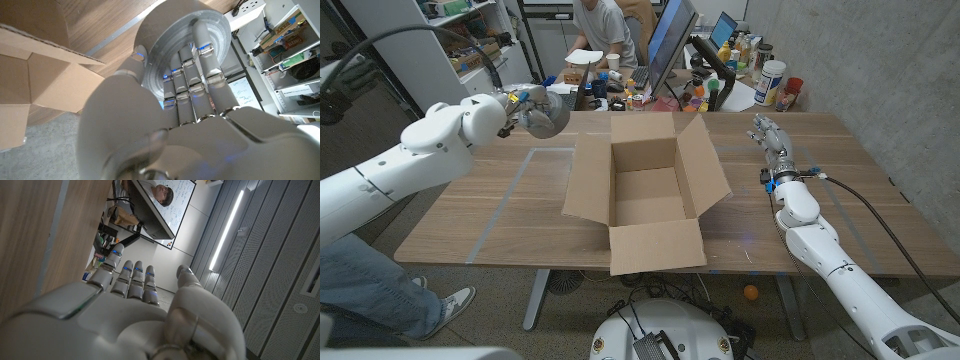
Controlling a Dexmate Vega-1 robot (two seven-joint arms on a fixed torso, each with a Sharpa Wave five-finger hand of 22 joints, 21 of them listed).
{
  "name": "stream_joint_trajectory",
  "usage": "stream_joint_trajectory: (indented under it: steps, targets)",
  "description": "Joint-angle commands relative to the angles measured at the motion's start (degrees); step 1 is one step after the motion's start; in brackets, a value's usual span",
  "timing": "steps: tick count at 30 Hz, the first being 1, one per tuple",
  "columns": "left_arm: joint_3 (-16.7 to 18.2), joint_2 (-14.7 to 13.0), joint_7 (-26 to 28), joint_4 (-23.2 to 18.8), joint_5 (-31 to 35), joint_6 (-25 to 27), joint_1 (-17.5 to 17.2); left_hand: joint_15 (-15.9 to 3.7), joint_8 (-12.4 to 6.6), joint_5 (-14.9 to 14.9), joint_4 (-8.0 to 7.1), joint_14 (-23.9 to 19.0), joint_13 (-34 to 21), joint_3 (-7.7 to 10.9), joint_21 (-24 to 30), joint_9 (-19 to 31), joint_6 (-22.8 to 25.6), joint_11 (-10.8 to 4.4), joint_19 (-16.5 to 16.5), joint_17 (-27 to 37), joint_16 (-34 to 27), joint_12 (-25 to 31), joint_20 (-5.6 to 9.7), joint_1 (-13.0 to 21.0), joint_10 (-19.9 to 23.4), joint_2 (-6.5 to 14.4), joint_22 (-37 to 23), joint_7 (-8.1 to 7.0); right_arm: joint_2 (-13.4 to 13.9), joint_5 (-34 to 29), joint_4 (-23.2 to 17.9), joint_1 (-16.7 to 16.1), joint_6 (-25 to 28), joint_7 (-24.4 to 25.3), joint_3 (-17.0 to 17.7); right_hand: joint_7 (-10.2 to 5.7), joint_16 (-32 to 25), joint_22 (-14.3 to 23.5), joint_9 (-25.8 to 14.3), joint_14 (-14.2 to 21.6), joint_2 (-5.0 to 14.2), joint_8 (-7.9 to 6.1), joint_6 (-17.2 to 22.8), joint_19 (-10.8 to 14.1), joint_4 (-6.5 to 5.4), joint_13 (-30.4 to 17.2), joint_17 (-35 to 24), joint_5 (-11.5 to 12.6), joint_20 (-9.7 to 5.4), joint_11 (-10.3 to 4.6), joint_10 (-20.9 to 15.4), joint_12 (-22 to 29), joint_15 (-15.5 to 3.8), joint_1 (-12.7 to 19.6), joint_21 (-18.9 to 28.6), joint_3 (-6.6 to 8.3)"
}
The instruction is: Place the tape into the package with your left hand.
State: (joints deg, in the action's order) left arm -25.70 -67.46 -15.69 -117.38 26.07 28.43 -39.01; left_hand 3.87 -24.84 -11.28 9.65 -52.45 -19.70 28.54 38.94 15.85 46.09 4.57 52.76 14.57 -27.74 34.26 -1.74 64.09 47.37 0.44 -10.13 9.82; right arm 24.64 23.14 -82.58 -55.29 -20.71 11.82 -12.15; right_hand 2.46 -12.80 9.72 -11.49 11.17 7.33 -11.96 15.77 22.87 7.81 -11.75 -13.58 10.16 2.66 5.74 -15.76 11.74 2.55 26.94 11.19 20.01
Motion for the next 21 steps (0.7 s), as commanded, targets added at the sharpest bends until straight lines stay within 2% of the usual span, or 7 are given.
stream_joint_trajectory:
  steps: [1,21]
  targets:
    - [-0.8,2.4,-0.3,-1.0,1.3,-3.0,1.7,-12.75,-6.61,-0.6,-0.34,-11.4,-19.9,1.53,0.2,0.6,7.9,-8.4,-0.2,3.9,0.1,0.2,0.03,3.9,8.2,4.4,-0.1,-6.2,0.1,-0.1,0.1,0.4,0.1,0.1,0.1,0.37,-0.2,0.2,0.0,0.2,0.08,0.25,0.4,0.1,0.07,0.0,-0.1,0.1,0.37,0.0,-0.3,0.1,0.11,0.6,0.0,-0.33]
    - [-1.5,4.1,-2.7,-3.5,3.9,-6.1,3.0,-12.62,-6.77,-0.7,-0.3,-11.8,-20.9,1.57,0.4,0.5,7.7,-8.09,-0.5,4.1,0.3,-0.1,-0.09,3.8,8.4,4.4,0.0,-6.01,-0.3,0.4,1.3,0.9,-0.4,-0.9,-0.2,0.37,-0.2,0.2,0.0,0.2,0.09,0.27,0.3,0.1,0.04,0.0,-0.1,0.1,0.39,-0.09,-0.3,0.1,0.14,0.6,0.0,-0.44]
